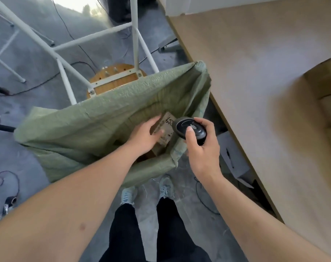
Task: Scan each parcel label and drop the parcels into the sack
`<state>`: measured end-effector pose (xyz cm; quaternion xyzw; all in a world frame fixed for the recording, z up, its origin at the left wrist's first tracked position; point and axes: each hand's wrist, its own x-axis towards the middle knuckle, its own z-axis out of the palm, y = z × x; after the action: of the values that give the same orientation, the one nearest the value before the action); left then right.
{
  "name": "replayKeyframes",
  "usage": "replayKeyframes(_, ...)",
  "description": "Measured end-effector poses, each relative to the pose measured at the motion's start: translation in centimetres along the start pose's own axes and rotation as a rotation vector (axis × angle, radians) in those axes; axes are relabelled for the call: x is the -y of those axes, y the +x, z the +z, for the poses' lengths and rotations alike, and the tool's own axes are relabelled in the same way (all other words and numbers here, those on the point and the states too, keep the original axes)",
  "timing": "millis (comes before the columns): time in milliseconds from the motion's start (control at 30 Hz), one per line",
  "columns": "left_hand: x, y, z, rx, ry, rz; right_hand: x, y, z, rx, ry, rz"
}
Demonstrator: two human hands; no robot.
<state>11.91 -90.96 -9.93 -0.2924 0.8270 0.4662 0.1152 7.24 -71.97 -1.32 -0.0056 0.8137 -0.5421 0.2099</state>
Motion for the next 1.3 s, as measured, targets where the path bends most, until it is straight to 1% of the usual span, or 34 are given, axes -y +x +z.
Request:
replayKeyframes(167,-0.5,0.9,-0.9,0.074,0.230,0.079,0.3,-0.5,0.5,-0.064,0.003,0.036)
replayKeyframes(433,-4.2,-0.3,-3.5,0.172,0.490,0.236,2.1,-2.5,1.0,-0.172,0.043,0.042)
replayKeyframes(533,-6.0,-1.7,-4.2,0.180,0.573,0.301,2.8,-3.8,1.0,-0.235,0.035,0.029)
replayKeyframes(767,-10.8,-5.9,-6.1,0.143,0.702,0.543,5.6,-8.6,-0.1,-0.401,0.054,-0.001)
replayKeyframes(900,-14.5,-9.0,-6.6,0.114,0.738,0.675,7.3,-11.7,-2.1,-0.516,0.084,-0.016)
replayKeyframes(1067,-20.1,-13.2,-5.5,0.116,0.778,0.832,8.7,-15.2,-6.7,-0.683,0.112,-0.053)
replayKeyframes(1300,-28.4,-19.3,0.2,0.112,0.822,0.991,8.2,-19.3,-15.6,-0.809,0.145,-0.075)
